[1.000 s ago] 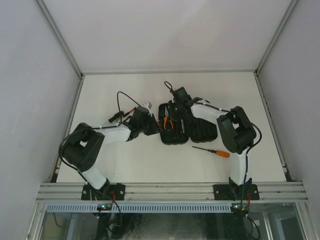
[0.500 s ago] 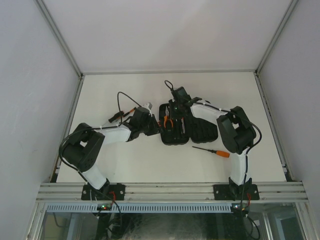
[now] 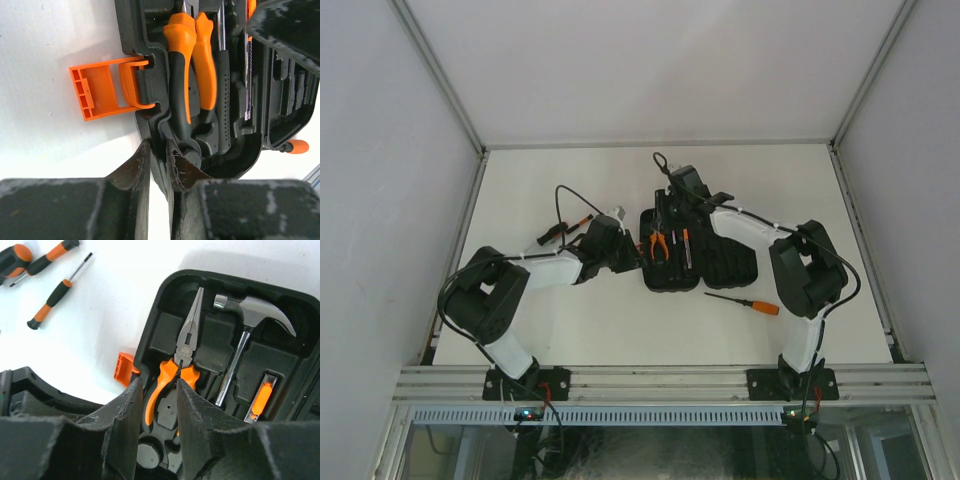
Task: Sort the tools into containers
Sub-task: Adjust the pliers in the storage box.
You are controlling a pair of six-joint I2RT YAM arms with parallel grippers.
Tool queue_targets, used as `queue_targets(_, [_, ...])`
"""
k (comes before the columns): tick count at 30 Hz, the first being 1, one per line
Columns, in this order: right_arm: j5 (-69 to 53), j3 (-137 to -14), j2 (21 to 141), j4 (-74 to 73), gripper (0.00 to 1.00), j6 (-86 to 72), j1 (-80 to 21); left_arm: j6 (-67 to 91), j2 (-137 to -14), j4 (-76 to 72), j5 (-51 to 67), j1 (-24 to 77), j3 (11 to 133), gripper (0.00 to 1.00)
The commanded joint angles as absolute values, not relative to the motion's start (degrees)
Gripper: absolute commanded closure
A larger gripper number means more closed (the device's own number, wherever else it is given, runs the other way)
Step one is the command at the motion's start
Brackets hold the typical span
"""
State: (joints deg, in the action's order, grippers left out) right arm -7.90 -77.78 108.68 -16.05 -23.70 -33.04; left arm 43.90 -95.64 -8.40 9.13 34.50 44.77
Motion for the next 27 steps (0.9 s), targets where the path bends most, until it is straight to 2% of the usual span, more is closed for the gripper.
queue_targets(1, [-7.97, -75.92, 103.86, -12.93, 0.66, -21.08, -33.29, 43.68, -94.66, -4.95, 10.53, 35.68, 43.03, 0.97])
queue_targets(6, [-6.06, -73.04, 101.72, -12.59, 0.63, -20.66, -33.1, 43.75, -94.58, -4.83, 10.2, 35.68, 43.01, 0.97])
queue_targets(27, [-8.65, -71.1, 103.89, -13.39, 0.64, -20.97, -32.3, 43.59, -94.61, -4.75, 11.17, 35.68, 43.57, 0.97])
